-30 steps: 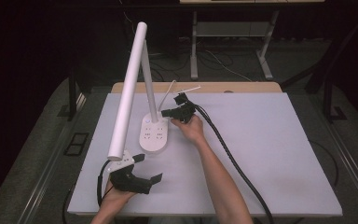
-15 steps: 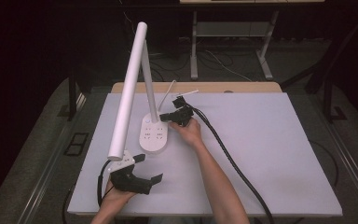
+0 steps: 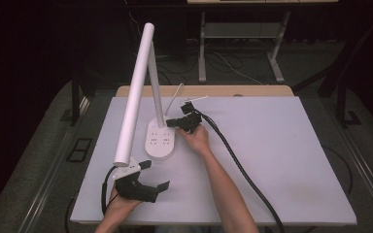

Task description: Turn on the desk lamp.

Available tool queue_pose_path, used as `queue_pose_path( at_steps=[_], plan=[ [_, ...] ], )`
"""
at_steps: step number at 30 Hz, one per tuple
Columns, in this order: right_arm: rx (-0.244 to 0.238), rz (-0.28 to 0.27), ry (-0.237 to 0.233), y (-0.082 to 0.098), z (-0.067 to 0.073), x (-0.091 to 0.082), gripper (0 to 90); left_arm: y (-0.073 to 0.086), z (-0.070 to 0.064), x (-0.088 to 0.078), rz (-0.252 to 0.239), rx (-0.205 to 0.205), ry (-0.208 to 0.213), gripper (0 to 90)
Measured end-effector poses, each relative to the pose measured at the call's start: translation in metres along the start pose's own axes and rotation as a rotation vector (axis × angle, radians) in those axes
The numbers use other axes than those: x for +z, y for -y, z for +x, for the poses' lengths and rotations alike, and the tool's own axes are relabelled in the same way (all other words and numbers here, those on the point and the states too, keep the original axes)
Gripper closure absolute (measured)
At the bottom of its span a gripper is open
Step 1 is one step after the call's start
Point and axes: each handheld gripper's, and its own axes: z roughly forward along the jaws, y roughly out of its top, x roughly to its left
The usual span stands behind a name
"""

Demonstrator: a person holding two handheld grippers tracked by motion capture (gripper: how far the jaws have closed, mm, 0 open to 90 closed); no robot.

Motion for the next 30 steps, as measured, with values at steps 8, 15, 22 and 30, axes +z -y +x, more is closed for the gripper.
queue_pose_path(
  at_steps=[8, 15, 22, 30],
  plan=[
    [0.030, -0.006, 0.016, -0.002, 0.002, -0.001, 89.7, 0.000, 0.000, 0.001, -0.002, -0.001, 0.003, 0.0],
    [0.030, 0.007, 0.038, -0.006, 0.000, -0.012, 89.6, 0.000, 0.000, 0.001, 0.000, 0.001, 0.006, 0.0],
    [-0.034, 0.000, 0.046, -0.016, 0.007, -0.032, 89.6, 0.000, 0.000, 0.001, 0.005, 0.006, 0.004, 0.0],
    [-0.075, -0.003, 0.067, -0.022, 0.012, -0.059, 89.6, 0.000, 0.000, 0.002, 0.011, 0.007, 0.003, 0.0]
  ],
)
